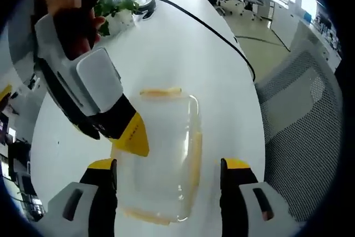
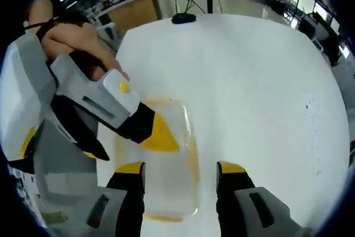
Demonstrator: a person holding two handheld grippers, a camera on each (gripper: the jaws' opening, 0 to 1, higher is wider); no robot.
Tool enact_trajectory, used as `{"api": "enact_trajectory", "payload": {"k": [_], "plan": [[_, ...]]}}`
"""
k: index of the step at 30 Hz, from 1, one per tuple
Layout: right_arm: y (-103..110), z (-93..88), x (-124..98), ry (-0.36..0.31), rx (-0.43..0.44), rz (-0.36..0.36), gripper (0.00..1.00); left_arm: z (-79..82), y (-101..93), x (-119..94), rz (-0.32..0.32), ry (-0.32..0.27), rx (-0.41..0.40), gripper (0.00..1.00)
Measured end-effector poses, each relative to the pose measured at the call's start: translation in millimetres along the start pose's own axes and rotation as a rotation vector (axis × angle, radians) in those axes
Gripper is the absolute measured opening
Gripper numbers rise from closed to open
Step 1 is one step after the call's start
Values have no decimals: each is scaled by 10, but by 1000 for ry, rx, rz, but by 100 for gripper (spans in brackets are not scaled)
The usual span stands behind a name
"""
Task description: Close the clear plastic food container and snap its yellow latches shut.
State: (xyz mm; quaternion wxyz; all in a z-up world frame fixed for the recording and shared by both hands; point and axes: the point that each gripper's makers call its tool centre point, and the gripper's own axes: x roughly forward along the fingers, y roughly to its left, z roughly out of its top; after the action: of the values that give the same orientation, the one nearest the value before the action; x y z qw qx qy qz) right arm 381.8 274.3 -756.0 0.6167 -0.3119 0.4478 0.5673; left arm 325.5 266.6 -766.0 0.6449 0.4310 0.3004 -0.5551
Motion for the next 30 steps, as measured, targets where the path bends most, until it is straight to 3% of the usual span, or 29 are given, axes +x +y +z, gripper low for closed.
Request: {"api": "enact_trajectory", "payload": {"k": [2, 5, 16, 30], "plan": [[25, 9, -22, -11, -9, -9, 52, 27, -24, -14, -30, -16, -50, 76], [25, 1, -47, -19, -12, -26, 55, 9, -8, -46, -52, -11, -64, 75], [159, -34, -132, -58, -20, -59, 56, -65, 122, -188, -78, -42, -69, 72], [280, -111, -172, -43, -44, -74, 58, -167, 86, -191, -120, -7, -90, 74]]}}
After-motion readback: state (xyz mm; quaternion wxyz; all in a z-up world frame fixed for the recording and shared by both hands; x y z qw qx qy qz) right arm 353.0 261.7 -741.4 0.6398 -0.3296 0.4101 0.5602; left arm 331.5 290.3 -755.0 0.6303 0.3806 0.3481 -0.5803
